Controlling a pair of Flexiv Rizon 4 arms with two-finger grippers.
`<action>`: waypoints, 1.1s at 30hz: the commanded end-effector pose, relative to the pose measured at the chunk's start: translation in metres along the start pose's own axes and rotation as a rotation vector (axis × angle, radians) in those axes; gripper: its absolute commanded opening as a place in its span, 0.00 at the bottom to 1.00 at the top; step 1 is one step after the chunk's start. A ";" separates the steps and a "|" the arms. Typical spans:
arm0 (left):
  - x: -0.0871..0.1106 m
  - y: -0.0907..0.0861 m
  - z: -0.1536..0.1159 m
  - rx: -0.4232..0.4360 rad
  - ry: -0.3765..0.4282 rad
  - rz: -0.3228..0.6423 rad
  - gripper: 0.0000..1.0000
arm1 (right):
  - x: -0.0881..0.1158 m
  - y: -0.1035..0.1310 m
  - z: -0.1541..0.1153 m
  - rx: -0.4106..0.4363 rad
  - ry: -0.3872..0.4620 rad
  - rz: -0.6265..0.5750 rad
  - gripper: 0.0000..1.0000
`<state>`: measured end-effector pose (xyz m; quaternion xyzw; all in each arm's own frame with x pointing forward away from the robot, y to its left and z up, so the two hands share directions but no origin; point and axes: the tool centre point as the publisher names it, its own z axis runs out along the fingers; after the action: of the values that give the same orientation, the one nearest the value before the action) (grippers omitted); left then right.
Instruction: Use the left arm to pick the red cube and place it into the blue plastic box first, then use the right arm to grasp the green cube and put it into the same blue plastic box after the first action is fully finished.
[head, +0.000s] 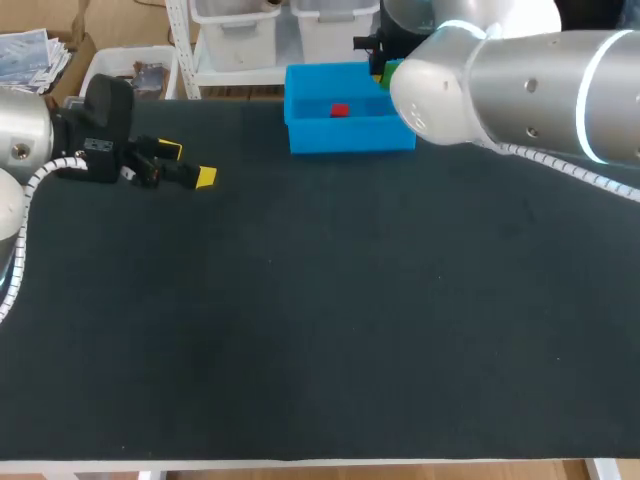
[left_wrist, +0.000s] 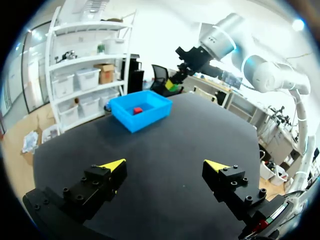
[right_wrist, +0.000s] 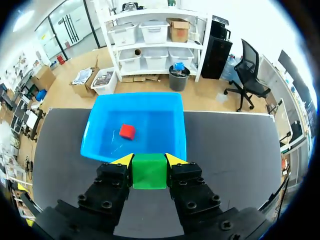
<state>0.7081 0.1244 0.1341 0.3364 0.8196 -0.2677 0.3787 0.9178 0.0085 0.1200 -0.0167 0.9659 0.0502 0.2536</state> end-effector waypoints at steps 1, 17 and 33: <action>0.003 0.000 0.000 0.002 -0.013 0.003 1.00 | -0.034 0.001 0.026 -0.006 0.049 -0.005 0.00; 0.003 0.000 0.000 0.002 -0.013 0.003 1.00 | -0.071 0.000 0.095 -0.018 0.112 -0.022 0.00; 0.003 0.000 0.000 0.002 -0.013 0.003 1.00 | -0.073 0.002 0.125 -0.012 0.187 -0.065 0.00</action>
<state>0.7081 0.1244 0.1341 0.3364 0.8196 -0.2677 0.3787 0.9835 0.0122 0.0505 -0.0466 0.9551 0.0524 0.2878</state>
